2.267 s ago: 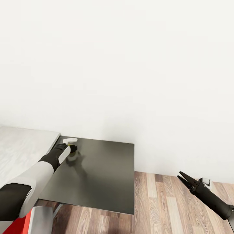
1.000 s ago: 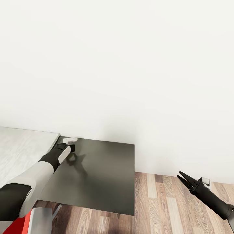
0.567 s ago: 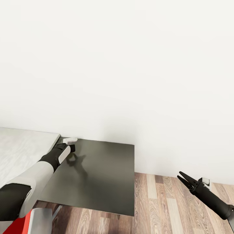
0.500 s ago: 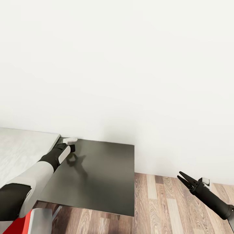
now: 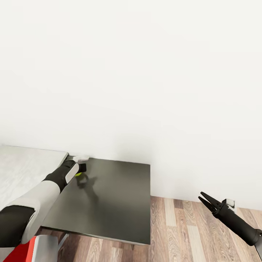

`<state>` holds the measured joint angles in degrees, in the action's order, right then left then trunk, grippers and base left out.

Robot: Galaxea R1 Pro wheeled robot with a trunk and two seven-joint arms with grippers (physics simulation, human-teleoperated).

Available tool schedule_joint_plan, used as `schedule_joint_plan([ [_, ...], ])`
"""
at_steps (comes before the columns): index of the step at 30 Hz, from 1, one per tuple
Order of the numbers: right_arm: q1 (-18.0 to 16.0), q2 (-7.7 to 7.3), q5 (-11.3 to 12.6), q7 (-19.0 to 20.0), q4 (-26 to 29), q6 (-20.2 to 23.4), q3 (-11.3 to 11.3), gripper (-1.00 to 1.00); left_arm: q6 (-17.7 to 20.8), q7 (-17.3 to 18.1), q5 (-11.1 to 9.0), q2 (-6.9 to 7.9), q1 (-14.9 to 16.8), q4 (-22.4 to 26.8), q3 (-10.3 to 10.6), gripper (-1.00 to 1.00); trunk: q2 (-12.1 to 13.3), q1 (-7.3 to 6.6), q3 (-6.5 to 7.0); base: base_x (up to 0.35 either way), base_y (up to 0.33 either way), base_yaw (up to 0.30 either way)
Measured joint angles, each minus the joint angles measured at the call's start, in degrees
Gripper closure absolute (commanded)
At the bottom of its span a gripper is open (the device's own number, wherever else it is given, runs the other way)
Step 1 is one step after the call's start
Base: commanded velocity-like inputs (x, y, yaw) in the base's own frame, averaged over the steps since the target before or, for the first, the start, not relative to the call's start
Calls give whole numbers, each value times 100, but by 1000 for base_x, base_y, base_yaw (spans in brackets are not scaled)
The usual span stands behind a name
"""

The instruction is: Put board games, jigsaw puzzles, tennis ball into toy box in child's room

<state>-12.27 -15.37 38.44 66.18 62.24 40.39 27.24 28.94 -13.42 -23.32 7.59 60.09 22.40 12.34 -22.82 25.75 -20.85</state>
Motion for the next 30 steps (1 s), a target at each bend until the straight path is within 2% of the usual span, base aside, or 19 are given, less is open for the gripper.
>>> schedule_joint_plan([
  [6,0,-1,0,-3,-1,0,1,-100,134,45,1,10,0,3,-5,100,0,0,57,0,0,0],
  [9,0,-1,0,-3,-1,0,0,-100,308,56,-11,89,0,44,-26,100,0,0,85,0,0,0],
  [11,0,0,0,-3,-1,0,2,-100,688,74,-48,197,0,364,-54,100,-1,0,104,0,0,0],
  [13,0,-3,0,-3,-1,0,1,-100,1090,122,-66,241,-2,685,-78,100,0,0,123,0,0,0],
  [17,-2,-7,0,-3,-1,1,0,-100,2067,531,-76,397,-26,1463,-262,100,0,0,161,0,0,0],
  [19,-2,-8,0,-3,-3,4,1,-100,2396,773,-75,448,-34,1682,-410,100,0,0,179,0,0,0],
  [22,-7,-9,0,-3,-4,6,2,-100,2756,930,-81,523,-40,1812,-596,100,0,0,208,0,0,0],
  [26,-8,-9,0,-3,-5,8,2,-100,3025,1218,-125,606,-43,1864,-826,100,0,0,245,0,0,0],
  [30,-9,-9,0,-3,-6,9,2,-100,3094,1684,-179,778,-51,1876,-892,100,0,0,283,0,0,0],
])
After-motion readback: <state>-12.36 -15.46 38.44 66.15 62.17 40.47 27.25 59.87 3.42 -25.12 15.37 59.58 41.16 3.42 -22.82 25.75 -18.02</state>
